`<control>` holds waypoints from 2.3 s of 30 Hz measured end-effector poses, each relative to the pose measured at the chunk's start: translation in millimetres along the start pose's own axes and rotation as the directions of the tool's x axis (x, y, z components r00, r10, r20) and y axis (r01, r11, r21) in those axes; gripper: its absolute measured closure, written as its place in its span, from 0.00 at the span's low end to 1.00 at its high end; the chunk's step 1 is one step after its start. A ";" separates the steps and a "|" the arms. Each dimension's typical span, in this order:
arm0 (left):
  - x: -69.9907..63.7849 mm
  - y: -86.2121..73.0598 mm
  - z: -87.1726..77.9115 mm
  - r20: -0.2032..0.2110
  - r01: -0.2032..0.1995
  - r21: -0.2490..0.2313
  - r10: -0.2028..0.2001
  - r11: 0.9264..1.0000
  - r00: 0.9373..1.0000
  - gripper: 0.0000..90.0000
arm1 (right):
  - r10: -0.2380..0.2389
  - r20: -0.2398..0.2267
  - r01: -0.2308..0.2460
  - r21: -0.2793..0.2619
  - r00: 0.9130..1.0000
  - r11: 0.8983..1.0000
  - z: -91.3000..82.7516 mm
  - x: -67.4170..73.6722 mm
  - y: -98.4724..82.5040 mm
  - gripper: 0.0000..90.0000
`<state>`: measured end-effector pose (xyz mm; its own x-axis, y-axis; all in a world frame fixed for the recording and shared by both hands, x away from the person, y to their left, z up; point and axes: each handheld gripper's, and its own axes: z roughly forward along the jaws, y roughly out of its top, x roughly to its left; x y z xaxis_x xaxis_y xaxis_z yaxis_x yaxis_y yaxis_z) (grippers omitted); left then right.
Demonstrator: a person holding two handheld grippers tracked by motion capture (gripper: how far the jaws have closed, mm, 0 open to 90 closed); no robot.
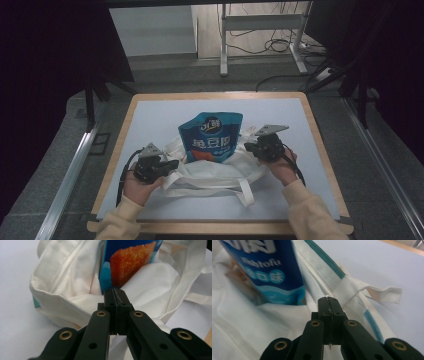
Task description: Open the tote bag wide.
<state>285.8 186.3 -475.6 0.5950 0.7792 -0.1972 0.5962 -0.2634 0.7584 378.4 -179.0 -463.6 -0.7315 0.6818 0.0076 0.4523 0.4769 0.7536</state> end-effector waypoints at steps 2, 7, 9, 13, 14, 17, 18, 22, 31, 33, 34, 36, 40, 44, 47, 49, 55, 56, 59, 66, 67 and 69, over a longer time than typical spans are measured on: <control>-1.7 -2.5 2.7 0.006 -0.005 0.016 0.005 1.000 1.000 0.99 | 0.002 0.009 -0.002 0.013 1.000 1.000 3.4 -3.1 -1.6 0.99; -4.1 -8.5 11.0 0.014 -0.013 0.059 0.012 0.998 1.000 0.99 | 0.027 0.023 -0.028 0.026 0.999 0.999 7.5 -12.5 -5.3 0.99; -4.8 -9.6 12.4 0.017 -0.015 0.066 0.014 0.998 1.000 0.99 | 0.036 0.020 -0.036 0.027 0.999 0.999 8.2 -14.3 -6.0 0.99; -8.9 -14.8 18.1 0.022 -0.028 0.095 0.026 0.995 0.999 0.99 | 0.034 0.045 -0.035 0.024 0.998 0.999 11.1 -18.6 -7.3 0.99; -9.0 -16.7 19.4 0.024 -0.028 0.103 0.025 0.994 0.999 0.99 | 0.048 0.044 -0.050 0.026 0.998 0.998 13.3 -20.1 -7.9 0.99; -8.7 -18.4 19.4 0.024 -0.025 0.107 0.023 0.994 0.999 0.99 | 0.048 0.049 -0.050 0.028 0.998 0.998 15.6 -20.9 -8.1 0.99; -8.8 -19.4 19.5 0.025 -0.026 0.110 0.023 0.994 0.999 0.99 | 0.047 0.051 -0.049 0.031 0.998 0.998 16.5 -21.4 -8.1 0.99; -9.0 -23.5 21.6 0.026 -0.027 0.119 0.024 0.993 0.999 0.99 | 0.048 0.064 -0.050 0.042 0.997 0.998 21.8 -23.9 -9.2 0.99; -7.4 -23.9 22.0 0.030 -0.021 0.118 0.018 0.993 0.999 0.99 | 0.063 0.054 -0.065 0.039 0.997 0.997 23.5 -26.0 -10.3 0.99; -7.3 -23.8 21.9 0.030 -0.021 0.115 0.017 0.993 0.999 0.99 | 0.068 0.049 -0.070 0.035 0.996 0.997 22.7 -26.4 -10.4 0.99; -7.1 -23.6 21.7 0.030 -0.020 0.113 0.016 0.993 0.999 0.99 | 0.071 0.047 -0.073 0.030 0.996 0.997 22.0 -26.3 -10.5 0.99; -7.0 -23.3 21.4 0.031 -0.017 0.109 0.014 0.994 0.999 0.99 | 0.069 0.045 -0.070 0.026 0.997 0.997 20.8 -25.8 -10.6 0.99; -6.3 -21.0 18.8 0.033 -0.019 0.089 0.016 0.996 0.999 0.99 | 0.059 0.033 -0.058 -0.016 0.998 0.998 13.2 -22.6 -11.8 0.99; -6.7 -17.5 10.9 0.037 -0.019 0.035 0.018 0.999 0.999 0.99 | 0.061 0.012 -0.060 -0.068 0.998 0.996 3.3 -20.2 -9.9 0.99; -6.6 -15.5 3.9 0.034 -0.015 0.002 0.015 1.000 0.999 0.98 | 0.058 0.008 -0.057 -0.098 0.998 0.994 -5.1 -17.3 -8.4 0.99; -5.8 -13.4 -5.2 0.033 -0.013 -0.038 0.014 0.999 0.999 0.98 | 0.059 -0.004 -0.059 -0.123 0.998 0.991 -13.1 -15.0 -7.9 0.99; 0.9 -9.7 -28.2 0.008 0.005 -0.122 -0.004 0.993 1.000 0.97 | 0.047 -0.017 -0.049 -0.181 0.999 0.982 -37.4 -10.9 -11.4 0.99; 2.7 -10.3 -30.3 0.001 0.007 -0.128 -0.007 0.992 1.000 0.96 | 0.042 -0.021 -0.045 -0.193 0.999 0.980 -45.6 -9.9 -14.6 0.99; 11.4 -15.0 -36.5 -0.028 0.022 -0.144 -0.026 0.989 0.999 0.95 | 0.041 -0.018 -0.044 -0.210 0.999 0.977 -57.5 -9.7 -21.1 0.99; 24.7 -26.6 -39.7 -0.089 0.057 -0.169 -0.073 0.984 0.993 0.71 | 0.074 -0.006 -0.073 -0.232 0.997 0.970 -74.3 -14.4 -39.0 0.77; 26.5 -28.6 -38.8 -0.096 0.059 -0.165 -0.076 0.984 0.992 0.65 | 0.079 -0.005 -0.078 -0.237 0.997 0.968 -76.3 -15.1 -42.5 0.72; 31.5 -33.7 -33.7 -0.123 0.059 -0.145 -0.077 0.988 0.989 0.53 | 0.079 -0.004 -0.078 -0.245 0.997 0.966 -82.0 -16.0 -54.1 0.60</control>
<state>266.3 239.0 -486.5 0.4763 0.8612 -0.1775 0.5459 -0.1314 0.8275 323.9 -261.1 -450.6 -0.6950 0.7156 0.0698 0.3690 0.2717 0.8888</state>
